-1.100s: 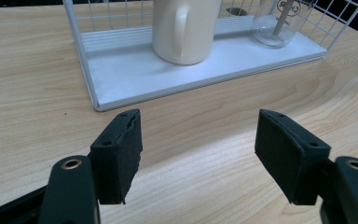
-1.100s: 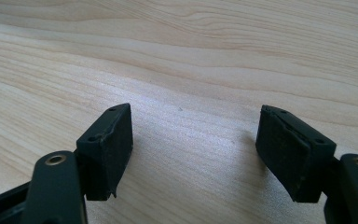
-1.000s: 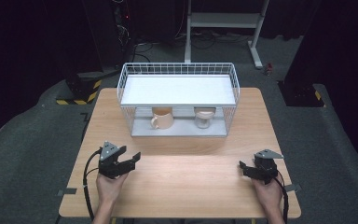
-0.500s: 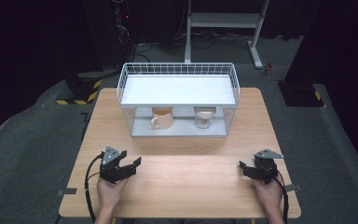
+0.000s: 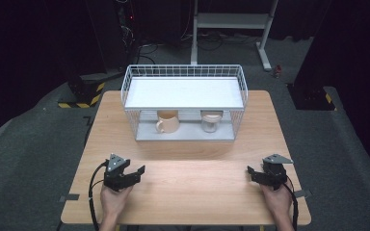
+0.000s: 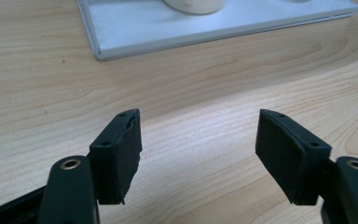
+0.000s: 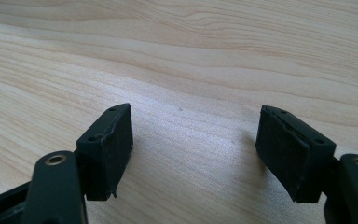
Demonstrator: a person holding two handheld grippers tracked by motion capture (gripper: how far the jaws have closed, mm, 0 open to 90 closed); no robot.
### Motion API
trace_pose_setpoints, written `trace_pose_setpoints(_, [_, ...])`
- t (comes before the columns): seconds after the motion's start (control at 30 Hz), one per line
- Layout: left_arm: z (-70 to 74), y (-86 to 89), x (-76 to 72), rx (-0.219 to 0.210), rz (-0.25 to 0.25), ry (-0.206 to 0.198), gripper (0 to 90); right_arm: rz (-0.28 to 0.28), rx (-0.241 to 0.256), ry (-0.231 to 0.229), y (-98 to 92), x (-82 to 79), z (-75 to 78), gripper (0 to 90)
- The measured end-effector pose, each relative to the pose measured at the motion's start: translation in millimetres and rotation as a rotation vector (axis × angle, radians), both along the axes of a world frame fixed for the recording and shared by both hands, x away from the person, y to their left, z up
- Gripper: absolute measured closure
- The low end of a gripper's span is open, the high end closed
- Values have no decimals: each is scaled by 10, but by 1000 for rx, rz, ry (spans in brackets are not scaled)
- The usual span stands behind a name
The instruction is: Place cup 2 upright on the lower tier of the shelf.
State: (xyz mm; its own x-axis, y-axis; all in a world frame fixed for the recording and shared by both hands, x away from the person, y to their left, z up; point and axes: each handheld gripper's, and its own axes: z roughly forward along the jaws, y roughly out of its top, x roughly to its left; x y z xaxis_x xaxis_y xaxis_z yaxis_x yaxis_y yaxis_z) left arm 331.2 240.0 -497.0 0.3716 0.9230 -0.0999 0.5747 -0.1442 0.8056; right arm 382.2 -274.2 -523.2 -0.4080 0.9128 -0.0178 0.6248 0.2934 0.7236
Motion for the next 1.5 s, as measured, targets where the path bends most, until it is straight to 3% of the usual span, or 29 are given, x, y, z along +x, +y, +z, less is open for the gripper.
trace_pose_setpoints(0.43, [-108, 15, 72, 51, 20, 36, 315, 0, 0, 0, 0, 0, 0, 275])
trace_pose_setpoints(1.5, [-263, 39, 240, 141, 80, 64, 316, 0, 0, 0, 0, 0, 0, 275])
